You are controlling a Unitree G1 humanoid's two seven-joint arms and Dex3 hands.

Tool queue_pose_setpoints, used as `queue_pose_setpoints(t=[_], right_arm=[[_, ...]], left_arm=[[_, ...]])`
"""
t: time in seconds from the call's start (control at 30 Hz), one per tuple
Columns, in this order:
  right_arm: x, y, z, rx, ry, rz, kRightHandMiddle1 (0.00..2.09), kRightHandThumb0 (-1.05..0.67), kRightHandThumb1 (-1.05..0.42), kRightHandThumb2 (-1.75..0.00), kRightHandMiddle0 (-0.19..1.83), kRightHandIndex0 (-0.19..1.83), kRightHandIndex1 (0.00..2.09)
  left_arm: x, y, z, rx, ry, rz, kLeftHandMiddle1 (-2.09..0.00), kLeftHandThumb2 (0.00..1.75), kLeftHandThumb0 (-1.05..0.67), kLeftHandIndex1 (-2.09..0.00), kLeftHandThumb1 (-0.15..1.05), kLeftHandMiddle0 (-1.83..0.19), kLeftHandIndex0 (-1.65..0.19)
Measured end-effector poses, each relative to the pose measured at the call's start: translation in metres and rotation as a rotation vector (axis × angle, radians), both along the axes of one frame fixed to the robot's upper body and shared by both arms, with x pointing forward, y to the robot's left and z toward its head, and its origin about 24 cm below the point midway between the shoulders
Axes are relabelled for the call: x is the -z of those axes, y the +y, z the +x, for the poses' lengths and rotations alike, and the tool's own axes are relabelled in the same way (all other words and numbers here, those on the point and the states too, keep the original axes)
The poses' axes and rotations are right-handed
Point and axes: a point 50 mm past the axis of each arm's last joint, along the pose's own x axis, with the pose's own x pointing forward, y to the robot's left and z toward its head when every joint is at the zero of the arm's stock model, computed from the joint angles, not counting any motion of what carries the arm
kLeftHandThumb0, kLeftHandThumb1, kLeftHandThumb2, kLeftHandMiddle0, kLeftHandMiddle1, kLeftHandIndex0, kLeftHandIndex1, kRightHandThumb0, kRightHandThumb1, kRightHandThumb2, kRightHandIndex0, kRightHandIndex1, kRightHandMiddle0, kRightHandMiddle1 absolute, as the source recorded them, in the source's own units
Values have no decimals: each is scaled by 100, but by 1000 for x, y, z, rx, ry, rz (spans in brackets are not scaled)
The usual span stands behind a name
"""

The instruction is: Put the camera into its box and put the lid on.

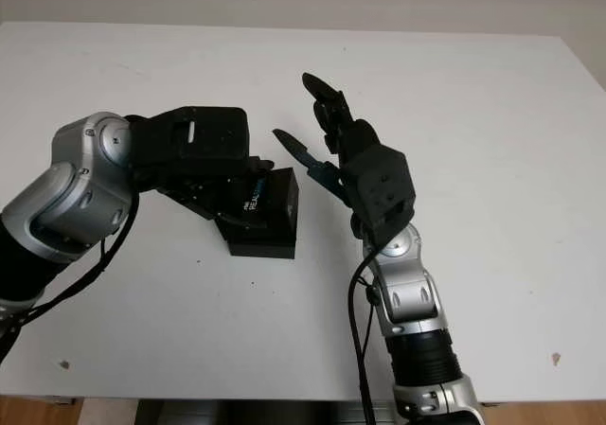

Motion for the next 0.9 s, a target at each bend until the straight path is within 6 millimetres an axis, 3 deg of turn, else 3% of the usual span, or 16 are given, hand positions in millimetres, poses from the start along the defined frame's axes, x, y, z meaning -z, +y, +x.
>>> queue_pose_setpoints(t=[0.5,0.9], right_arm=[[0,1,0,1,0,1,44,-64,-105,-14,-2,12,5],[1,2,0,3,1,0,42,-66,-105,-14,-1,13,6]], left_arm=[[-5,0,-14,155,-38,116,0,21,-52,0,105,19,19],[-2,1,-18,298,-236,174,0,31,-56,0,105,19,19]])
